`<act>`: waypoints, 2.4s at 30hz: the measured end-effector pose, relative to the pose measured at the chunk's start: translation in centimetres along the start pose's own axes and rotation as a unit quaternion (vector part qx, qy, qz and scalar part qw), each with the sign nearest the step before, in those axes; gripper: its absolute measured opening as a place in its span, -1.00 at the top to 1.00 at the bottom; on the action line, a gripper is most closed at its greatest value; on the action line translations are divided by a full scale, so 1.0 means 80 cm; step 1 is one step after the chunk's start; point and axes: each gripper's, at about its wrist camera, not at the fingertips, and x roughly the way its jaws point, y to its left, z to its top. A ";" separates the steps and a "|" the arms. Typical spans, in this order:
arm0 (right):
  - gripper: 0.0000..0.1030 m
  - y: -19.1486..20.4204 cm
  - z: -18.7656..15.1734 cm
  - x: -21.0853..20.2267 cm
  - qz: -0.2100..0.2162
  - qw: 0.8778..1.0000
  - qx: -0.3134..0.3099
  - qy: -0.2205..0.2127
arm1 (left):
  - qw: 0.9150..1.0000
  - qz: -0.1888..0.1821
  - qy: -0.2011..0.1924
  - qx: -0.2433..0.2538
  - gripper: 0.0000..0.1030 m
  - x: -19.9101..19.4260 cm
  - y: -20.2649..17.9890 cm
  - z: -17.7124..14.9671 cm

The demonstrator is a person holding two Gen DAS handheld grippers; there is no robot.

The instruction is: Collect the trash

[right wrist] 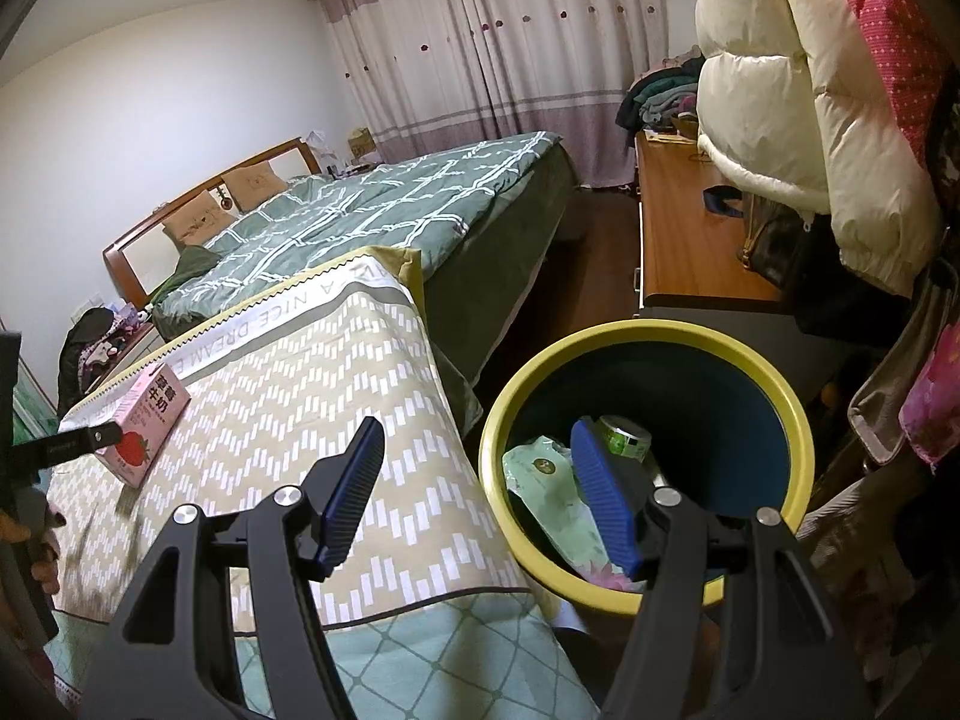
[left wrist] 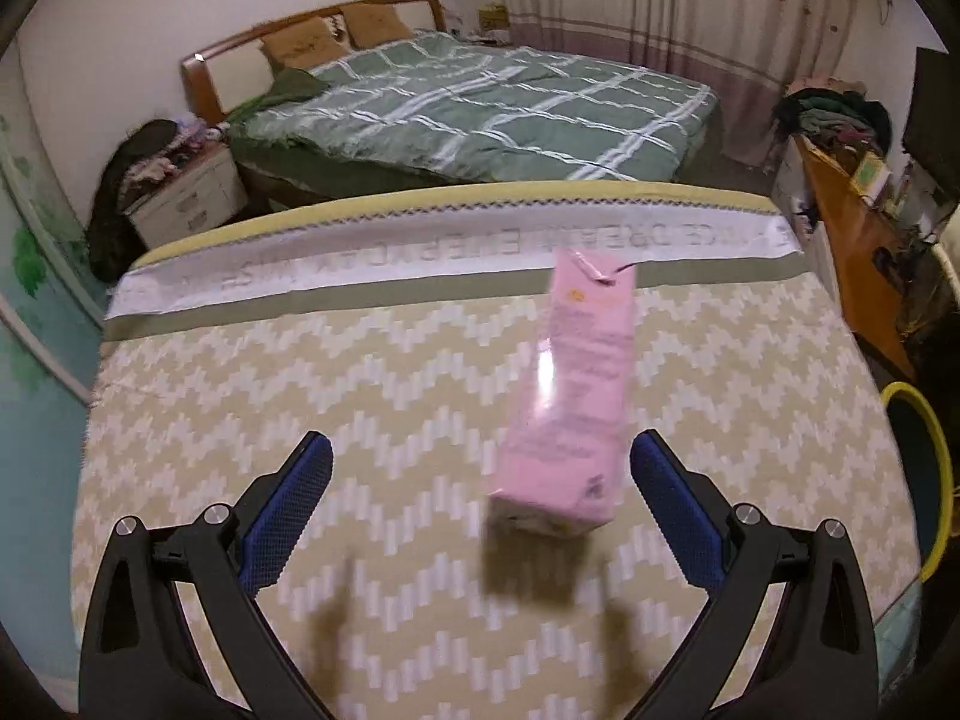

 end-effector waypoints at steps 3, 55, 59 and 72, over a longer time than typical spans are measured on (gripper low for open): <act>-0.20 0.001 0.000 0.003 -0.002 1.000 -0.001 0.004 | 0.999 -0.023 0.012 0.022 -0.90 0.011 -0.017 0.021; -0.20 -0.179 -0.022 -0.108 -0.087 0.993 0.068 -0.047 | 0.923 -0.235 0.050 0.301 0.23 -0.029 -0.524 -0.047; -0.20 -0.179 -0.024 -0.108 -0.087 0.993 0.072 -0.044 | 0.933 -0.220 0.027 0.283 -0.74 -0.027 -0.520 -0.051; -0.28 -0.087 -0.019 -0.126 -0.025 0.999 0.005 -0.041 | 0.961 -0.196 -0.109 0.164 -0.91 -0.181 -0.270 -0.063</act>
